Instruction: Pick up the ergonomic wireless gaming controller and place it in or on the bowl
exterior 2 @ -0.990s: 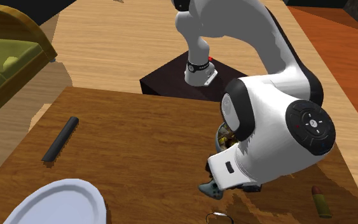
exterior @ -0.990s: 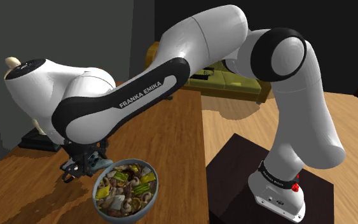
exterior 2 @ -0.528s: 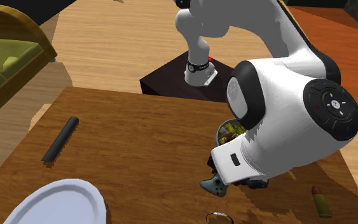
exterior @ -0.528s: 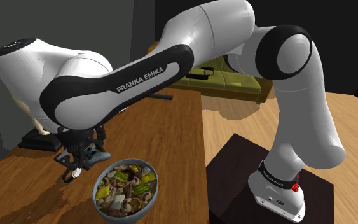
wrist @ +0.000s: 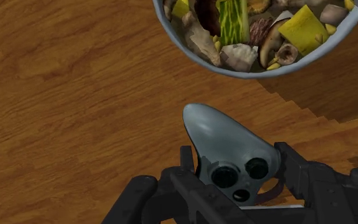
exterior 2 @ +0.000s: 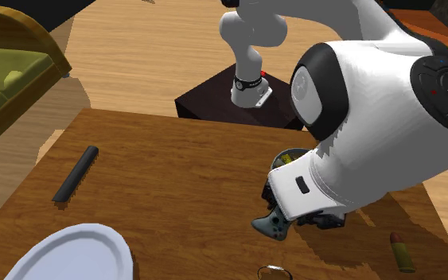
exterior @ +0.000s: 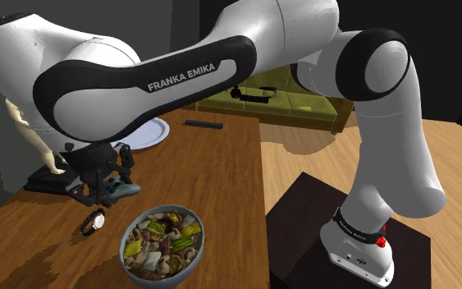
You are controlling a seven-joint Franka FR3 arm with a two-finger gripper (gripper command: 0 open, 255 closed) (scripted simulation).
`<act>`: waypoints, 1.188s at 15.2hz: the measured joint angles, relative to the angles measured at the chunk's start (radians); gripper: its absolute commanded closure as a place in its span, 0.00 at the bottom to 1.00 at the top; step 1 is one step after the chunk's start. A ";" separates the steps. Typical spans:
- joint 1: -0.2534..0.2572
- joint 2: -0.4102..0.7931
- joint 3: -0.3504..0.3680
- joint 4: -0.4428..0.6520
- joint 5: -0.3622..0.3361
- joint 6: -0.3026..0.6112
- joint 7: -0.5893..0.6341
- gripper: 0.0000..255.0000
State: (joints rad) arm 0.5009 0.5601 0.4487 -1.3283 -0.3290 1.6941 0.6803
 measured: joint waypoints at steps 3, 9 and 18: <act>0.004 -0.004 0.002 0.033 0.003 -0.036 -0.006 1.00; 0.004 -0.073 0.020 -0.016 0.027 -0.056 0.013 1.00; -0.024 -0.390 0.092 -0.436 0.161 0.067 0.091 1.00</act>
State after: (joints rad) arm 0.4768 0.1701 0.5407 -1.7644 -0.1678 1.7613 0.7717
